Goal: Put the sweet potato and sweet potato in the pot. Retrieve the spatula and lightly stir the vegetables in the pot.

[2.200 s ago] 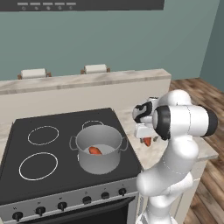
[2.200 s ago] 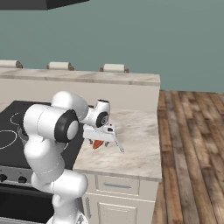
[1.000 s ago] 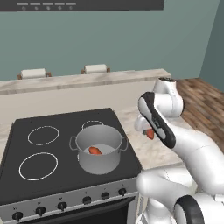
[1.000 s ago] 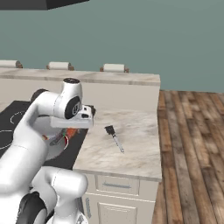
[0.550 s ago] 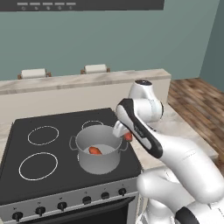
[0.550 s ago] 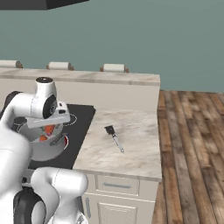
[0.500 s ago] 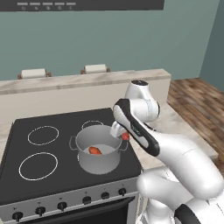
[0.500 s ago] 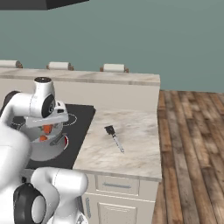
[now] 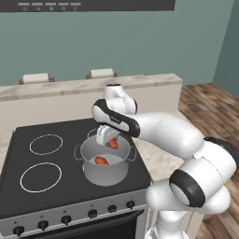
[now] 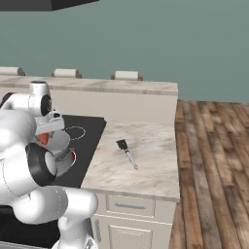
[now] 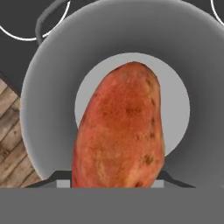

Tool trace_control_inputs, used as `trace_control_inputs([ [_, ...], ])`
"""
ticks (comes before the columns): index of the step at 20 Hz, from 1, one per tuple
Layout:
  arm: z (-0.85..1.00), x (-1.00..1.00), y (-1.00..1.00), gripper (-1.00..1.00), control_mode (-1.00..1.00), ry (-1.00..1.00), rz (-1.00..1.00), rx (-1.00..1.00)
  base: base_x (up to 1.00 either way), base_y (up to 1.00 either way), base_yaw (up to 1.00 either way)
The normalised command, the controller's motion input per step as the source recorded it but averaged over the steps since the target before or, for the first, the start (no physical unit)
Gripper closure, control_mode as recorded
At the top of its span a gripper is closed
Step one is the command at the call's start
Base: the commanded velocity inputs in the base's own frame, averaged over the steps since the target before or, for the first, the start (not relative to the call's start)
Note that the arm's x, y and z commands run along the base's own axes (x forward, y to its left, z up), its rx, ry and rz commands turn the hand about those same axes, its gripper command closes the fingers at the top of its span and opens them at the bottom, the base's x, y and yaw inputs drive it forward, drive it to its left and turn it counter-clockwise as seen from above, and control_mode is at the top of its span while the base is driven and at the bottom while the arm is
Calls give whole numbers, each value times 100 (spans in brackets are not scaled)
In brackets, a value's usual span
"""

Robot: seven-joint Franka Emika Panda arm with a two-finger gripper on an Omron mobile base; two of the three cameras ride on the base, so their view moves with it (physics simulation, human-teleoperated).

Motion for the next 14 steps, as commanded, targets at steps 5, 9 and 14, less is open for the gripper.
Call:
trace_control_inputs([
  [5, -50, -8, 0, 100, -100, 0, 1, -3, 0, 0, 0],
  [9, -55, 0, 0, 100, -100, 0, 0, -1, 0, 0, 0],
  [14, -39, 0, 0, 100, -100, -1, 0, 0, 0, 0, 0],
])
